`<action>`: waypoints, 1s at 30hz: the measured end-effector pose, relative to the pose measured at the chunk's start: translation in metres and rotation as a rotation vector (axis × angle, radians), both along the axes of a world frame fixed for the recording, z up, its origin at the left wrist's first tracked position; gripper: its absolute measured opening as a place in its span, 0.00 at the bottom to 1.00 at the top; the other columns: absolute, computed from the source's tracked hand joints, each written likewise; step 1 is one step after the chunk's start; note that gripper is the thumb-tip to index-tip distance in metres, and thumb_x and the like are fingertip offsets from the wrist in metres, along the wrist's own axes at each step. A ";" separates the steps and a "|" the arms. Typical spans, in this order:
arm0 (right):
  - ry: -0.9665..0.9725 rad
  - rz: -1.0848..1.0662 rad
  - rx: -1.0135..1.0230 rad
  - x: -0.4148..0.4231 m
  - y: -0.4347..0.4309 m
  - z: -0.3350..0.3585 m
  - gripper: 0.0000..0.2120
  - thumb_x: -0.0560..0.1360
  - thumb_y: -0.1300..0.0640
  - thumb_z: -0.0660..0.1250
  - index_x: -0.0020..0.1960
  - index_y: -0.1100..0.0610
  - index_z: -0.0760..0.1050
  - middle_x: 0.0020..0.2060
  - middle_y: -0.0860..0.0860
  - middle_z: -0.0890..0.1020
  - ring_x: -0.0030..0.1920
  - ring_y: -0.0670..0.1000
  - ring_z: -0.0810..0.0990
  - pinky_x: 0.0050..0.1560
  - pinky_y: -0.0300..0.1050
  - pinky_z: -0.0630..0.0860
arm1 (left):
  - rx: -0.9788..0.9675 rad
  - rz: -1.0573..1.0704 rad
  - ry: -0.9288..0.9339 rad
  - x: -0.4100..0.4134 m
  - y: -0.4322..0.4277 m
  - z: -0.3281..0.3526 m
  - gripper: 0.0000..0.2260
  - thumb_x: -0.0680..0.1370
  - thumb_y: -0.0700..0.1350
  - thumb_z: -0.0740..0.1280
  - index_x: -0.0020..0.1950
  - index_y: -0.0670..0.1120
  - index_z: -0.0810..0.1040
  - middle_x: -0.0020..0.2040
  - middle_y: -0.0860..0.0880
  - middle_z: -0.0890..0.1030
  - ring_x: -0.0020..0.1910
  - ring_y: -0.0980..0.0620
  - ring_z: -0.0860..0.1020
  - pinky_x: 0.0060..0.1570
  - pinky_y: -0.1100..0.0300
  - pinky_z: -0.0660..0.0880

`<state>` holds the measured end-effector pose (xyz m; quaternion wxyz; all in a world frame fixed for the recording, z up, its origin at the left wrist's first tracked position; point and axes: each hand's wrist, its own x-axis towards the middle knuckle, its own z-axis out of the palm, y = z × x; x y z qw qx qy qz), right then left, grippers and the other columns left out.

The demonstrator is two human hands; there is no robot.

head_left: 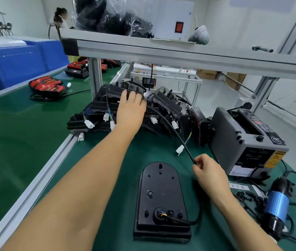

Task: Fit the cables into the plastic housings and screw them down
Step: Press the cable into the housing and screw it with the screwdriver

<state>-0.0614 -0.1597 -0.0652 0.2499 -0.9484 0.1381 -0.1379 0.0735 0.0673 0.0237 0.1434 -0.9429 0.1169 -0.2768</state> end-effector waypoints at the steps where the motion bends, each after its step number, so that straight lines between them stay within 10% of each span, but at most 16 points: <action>1: -0.009 0.001 0.002 0.000 -0.001 0.000 0.04 0.74 0.54 0.64 0.50 0.49 0.72 0.43 0.44 0.77 0.42 0.49 0.76 0.39 0.44 0.68 | 0.025 -0.017 -0.018 0.001 0.003 0.002 0.16 0.78 0.41 0.58 0.66 0.43 0.69 0.64 0.44 0.70 0.67 0.41 0.63 0.72 0.45 0.52; 7: -0.005 -0.002 0.022 0.001 -0.001 0.001 0.04 0.75 0.52 0.64 0.50 0.47 0.73 0.43 0.42 0.78 0.42 0.48 0.76 0.39 0.44 0.68 | 0.008 -0.018 0.097 -0.001 0.022 0.013 0.10 0.79 0.43 0.61 0.58 0.45 0.76 0.56 0.46 0.76 0.59 0.43 0.71 0.53 0.52 0.66; 17: 0.258 0.158 0.193 -0.014 0.006 0.004 0.15 0.78 0.55 0.64 0.64 0.53 0.76 0.60 0.48 0.80 0.61 0.48 0.76 0.62 0.42 0.69 | -1.229 -0.017 1.056 -0.108 0.073 -0.036 0.08 0.75 0.40 0.67 0.35 0.43 0.74 0.24 0.47 0.76 0.23 0.53 0.71 0.21 0.68 0.64; 25: 0.329 0.209 0.268 -0.080 0.013 0.005 0.32 0.74 0.39 0.63 0.74 0.51 0.62 0.69 0.48 0.71 0.69 0.47 0.69 0.68 0.43 0.64 | -1.224 0.004 1.409 -0.177 0.060 -0.083 0.07 0.80 0.40 0.62 0.43 0.42 0.73 0.29 0.47 0.78 0.24 0.53 0.78 0.24 0.64 0.73; 30: 0.323 0.256 0.319 -0.094 0.039 0.003 0.36 0.70 0.33 0.63 0.74 0.46 0.59 0.68 0.47 0.71 0.70 0.47 0.66 0.68 0.44 0.64 | -1.037 -0.006 1.182 -0.195 0.044 -0.087 0.15 0.82 0.52 0.55 0.41 0.45 0.72 0.35 0.46 0.82 0.28 0.49 0.79 0.32 0.61 0.76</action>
